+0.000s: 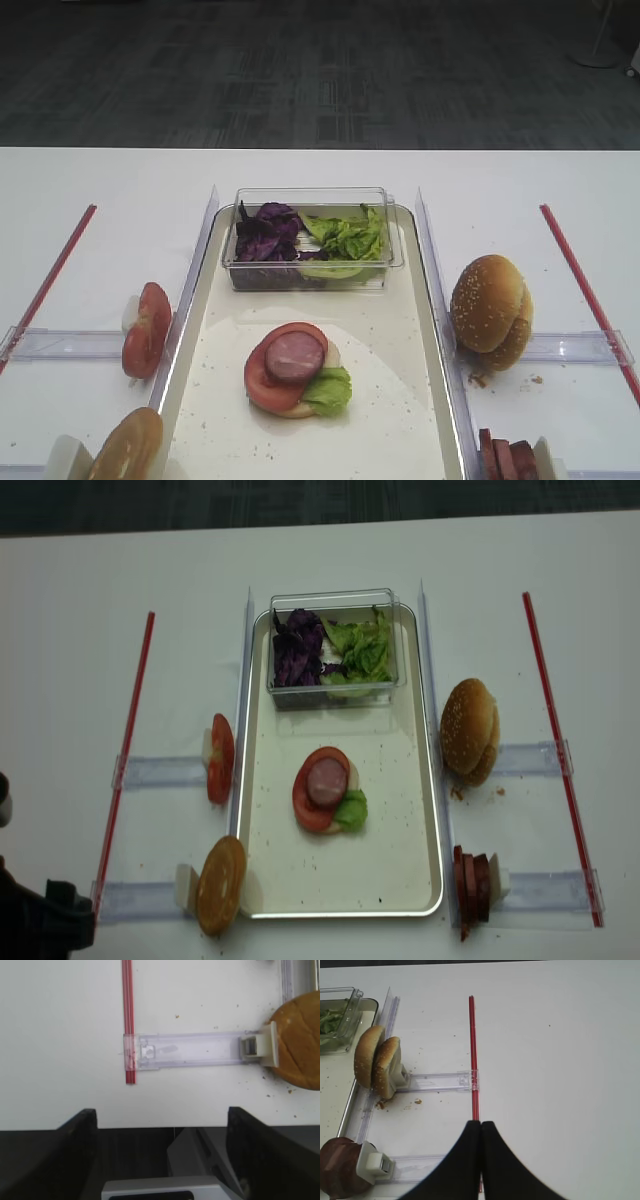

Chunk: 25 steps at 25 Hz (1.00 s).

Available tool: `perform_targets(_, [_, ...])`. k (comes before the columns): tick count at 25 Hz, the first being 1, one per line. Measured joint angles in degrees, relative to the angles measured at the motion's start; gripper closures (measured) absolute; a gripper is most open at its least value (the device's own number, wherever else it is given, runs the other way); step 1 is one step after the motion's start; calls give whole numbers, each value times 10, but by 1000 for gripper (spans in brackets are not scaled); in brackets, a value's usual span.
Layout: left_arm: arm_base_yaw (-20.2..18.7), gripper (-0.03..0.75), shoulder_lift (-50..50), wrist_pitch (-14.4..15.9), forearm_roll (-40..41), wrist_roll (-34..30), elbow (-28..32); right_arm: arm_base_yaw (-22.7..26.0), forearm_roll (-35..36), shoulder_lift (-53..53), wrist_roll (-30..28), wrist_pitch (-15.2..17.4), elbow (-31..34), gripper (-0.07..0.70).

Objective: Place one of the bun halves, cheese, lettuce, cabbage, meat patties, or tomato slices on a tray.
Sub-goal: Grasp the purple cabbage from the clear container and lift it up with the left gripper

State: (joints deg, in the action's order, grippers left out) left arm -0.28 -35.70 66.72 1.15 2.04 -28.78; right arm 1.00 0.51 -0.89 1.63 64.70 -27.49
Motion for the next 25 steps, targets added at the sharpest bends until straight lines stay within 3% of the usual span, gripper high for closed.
perform_targets(4, [0, 223, -41, 0, 0, 0, 0, 0, 0, 0, 0, 0, 0, 267])
perform_targets(12, [0, 223, -161, -52, 0, 0, -25, 0, 0, 0, 0, 0, 0, 267])
perform_targets(18, [0, 223, -283, -75, 20, 0, -119, 0, 0, 0, 0, 0, 0, 267])
perform_targets(25, [0, 223, -415, -76, 23, -1, -226, 0, 0, 0, -1, 0, 0, 267])
